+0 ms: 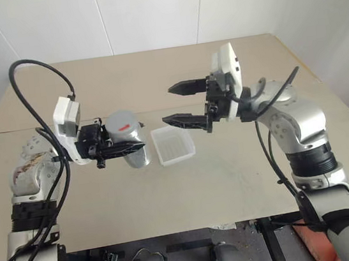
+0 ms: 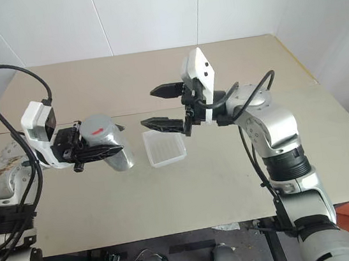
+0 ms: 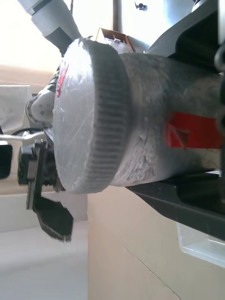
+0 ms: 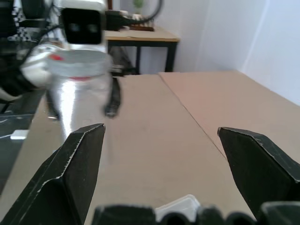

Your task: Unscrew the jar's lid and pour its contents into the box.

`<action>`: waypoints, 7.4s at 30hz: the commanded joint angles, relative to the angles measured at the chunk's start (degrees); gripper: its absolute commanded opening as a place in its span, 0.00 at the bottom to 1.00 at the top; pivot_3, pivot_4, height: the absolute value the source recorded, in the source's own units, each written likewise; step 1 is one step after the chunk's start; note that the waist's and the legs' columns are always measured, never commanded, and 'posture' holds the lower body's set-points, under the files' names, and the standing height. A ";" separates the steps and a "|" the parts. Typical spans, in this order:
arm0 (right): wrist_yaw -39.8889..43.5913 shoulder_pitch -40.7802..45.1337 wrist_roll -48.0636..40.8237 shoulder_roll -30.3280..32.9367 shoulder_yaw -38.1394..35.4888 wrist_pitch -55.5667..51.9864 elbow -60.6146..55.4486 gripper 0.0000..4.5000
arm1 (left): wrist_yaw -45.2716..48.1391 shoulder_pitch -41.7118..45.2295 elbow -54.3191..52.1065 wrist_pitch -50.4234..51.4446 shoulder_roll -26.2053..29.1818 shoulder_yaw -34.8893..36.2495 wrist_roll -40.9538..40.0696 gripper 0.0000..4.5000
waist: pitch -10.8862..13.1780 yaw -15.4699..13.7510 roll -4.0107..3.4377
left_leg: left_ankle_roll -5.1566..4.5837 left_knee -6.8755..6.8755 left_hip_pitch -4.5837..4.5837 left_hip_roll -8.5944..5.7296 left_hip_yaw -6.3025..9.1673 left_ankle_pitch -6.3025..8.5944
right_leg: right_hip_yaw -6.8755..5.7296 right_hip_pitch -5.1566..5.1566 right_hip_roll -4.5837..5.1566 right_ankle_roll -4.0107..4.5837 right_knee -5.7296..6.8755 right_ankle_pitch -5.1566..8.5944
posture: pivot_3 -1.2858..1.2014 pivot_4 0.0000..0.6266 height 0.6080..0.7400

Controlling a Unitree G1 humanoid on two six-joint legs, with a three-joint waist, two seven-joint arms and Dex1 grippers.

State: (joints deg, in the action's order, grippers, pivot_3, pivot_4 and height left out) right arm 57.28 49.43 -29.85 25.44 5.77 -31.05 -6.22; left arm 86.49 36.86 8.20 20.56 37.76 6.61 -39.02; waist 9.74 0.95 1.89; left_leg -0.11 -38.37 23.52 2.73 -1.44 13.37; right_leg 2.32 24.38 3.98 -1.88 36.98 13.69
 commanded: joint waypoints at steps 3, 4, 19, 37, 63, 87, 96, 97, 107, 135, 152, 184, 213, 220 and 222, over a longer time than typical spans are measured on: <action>-2.88 1.96 -2.20 -2.13 0.42 -2.82 -7.19 1.00 | 0.62 3.18 1.66 -2.33 -1.49 -0.92 1.48 0.45 | 0.00 0.11 0.00 | 0.00 -0.01 -0.02 0.00 0.00 0.00 | 0.00 -0.02 0.00 0.00 0.00 0.00 | 0.52 0.24 1.00; -4.23 2.70 -2.41 -2.94 0.77 -4.19 -8.07 1.00 | 0.85 3.39 1.86 -2.38 -1.61 -1.07 1.53 0.45 | 0.00 0.14 0.00 | 0.00 0.00 -0.03 0.00 0.00 0.00 | 0.01 -0.02 0.00 0.00 0.01 0.00 | 0.52 0.24 1.00; -12.51 7.95 3.13 -11.92 7.71 -6.30 -5.61 1.00 | 1.89 5.27 4.57 -3.89 -3.16 -2.15 3.58 0.45 | 0.00 0.07 0.00 | 0.00 -0.01 0.00 0.00 0.01 0.00 | 0.00 0.00 -0.02 0.00 0.08 0.00 | 0.52 0.24 1.00; -13.00 7.35 7.86 -10.68 6.02 -4.68 -0.80 1.00 | 1.77 4.28 3.24 -3.22 -2.10 -1.43 3.09 0.45 | 0.00 0.13 0.00 | 0.00 0.00 0.02 0.01 0.02 0.00 | -0.01 0.01 -0.01 0.00 0.10 0.00 | 0.52 0.24 1.00; -13.23 -0.37 3.75 -0.21 -0.99 -5.55 -5.88 1.00 | 1.48 3.13 2.11 -1.96 -1.08 -0.76 2.76 0.45 | 0.00 0.17 0.00 | 0.00 0.00 0.01 0.00 0.01 0.00 | 0.01 0.01 -0.02 0.00 -0.01 0.00 | 0.52 0.24 1.00; -11.92 4.52 2.12 -9.32 7.55 -6.13 -7.26 1.00 | 0.78 3.97 3.17 -3.27 -3.49 -1.79 3.94 0.45 | 0.00 0.06 0.00 | 0.00 -0.02 0.00 0.01 0.02 0.00 | 0.00 -0.01 -0.02 0.00 0.05 0.00 | 0.52 0.24 1.00; -12.53 7.80 2.12 -14.90 6.85 -6.78 -0.51 1.00 | 0.47 3.15 2.23 -3.14 -2.94 -1.54 3.99 0.45 | 0.00 0.13 0.00 | 0.00 -0.02 -0.01 0.02 0.02 0.00 | -0.01 -0.01 -0.03 0.01 0.09 0.00 | 0.52 0.24 1.00; -12.29 7.98 2.09 -14.98 6.70 -6.76 0.05 1.00 | 0.53 3.03 2.17 -3.13 -2.85 -1.48 3.98 0.45 | 0.00 0.13 0.00 | 0.00 -0.02 0.00 0.02 0.02 0.00 | -0.01 -0.01 -0.03 0.01 0.09 0.00 | 0.52 0.24 1.00; -9.90 7.51 2.97 -12.87 5.14 -5.13 3.47 1.00 | 0.49 2.41 1.30 -2.89 -1.98 -1.15 3.85 0.45 | 0.00 0.11 0.00 | 0.00 -0.02 0.00 0.02 0.02 0.00 | -0.01 -0.01 -0.03 0.01 0.09 0.00 | 0.52 0.24 1.00; -8.68 -1.85 0.44 -3.00 -0.12 -5.90 -5.67 1.00 | 1.22 2.40 1.48 -3.14 -1.03 -1.00 3.74 0.45 | 0.00 0.03 0.00 | 0.00 -0.01 0.02 0.01 0.02 0.00 | 0.00 0.00 -0.01 0.00 0.04 0.00 | 0.52 0.24 1.00; -16.82 7.03 -5.55 -5.35 4.43 -22.17 -14.07 1.00 | 1.04 2.61 1.95 -3.30 -2.04 -1.23 3.82 0.45 | 0.00 0.07 0.00 | 0.00 -0.02 0.01 0.02 0.02 0.00 | 0.00 0.01 -0.03 0.01 0.03 0.00 | 0.52 0.24 1.00; -17.84 10.88 -0.19 -10.27 8.02 -20.54 -8.54 0.61 | 0.68 0.78 -0.12 -3.38 -1.77 -1.49 4.04 0.45 | 0.00 0.15 0.00 | 0.00 -0.01 0.02 0.02 0.03 0.00 | -0.01 0.02 -0.03 0.01 0.05 0.00 | 0.52 0.24 1.00; -34.72 -19.97 14.87 1.74 -7.22 -10.32 -0.91 0.61 | -11.22 -4.48 -2.27 -7.37 -3.32 1.48 6.53 0.45 | 0.00 0.35 0.01 | 0.00 0.05 0.13 -0.02 -0.02 0.00 | 0.06 0.12 0.01 0.01 -0.10 0.00 | 0.52 0.24 1.00; -32.71 -25.02 14.04 2.55 -6.73 -15.07 -3.05 0.89 | -21.26 -4.41 -3.16 -11.48 -5.84 0.39 11.85 0.45 | 0.00 0.34 0.01 | -0.01 0.05 0.03 -0.02 -0.01 0.00 | 0.08 0.01 0.01 0.00 -0.09 0.00 | 0.52 0.24 1.00; -31.10 -25.06 13.42 4.21 -6.81 -16.82 -5.93 0.99 | -24.65 -3.52 -2.61 -14.05 -6.43 -0.59 15.35 0.45 | 0.00 0.07 0.01 | -0.01 0.05 0.04 -0.02 -0.01 0.00 | 0.06 0.01 0.00 0.00 -0.12 0.00 | 0.52 0.24 1.00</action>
State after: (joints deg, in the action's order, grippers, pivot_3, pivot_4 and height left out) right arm 24.93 23.68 -15.02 28.21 -0.24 -46.93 -7.55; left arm 64.40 31.87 7.09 9.28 31.61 6.11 -25.87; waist 9.73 1.01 1.90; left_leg -0.12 -38.33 23.56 2.70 -1.45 13.37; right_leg 2.38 24.40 3.99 -1.88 36.85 13.68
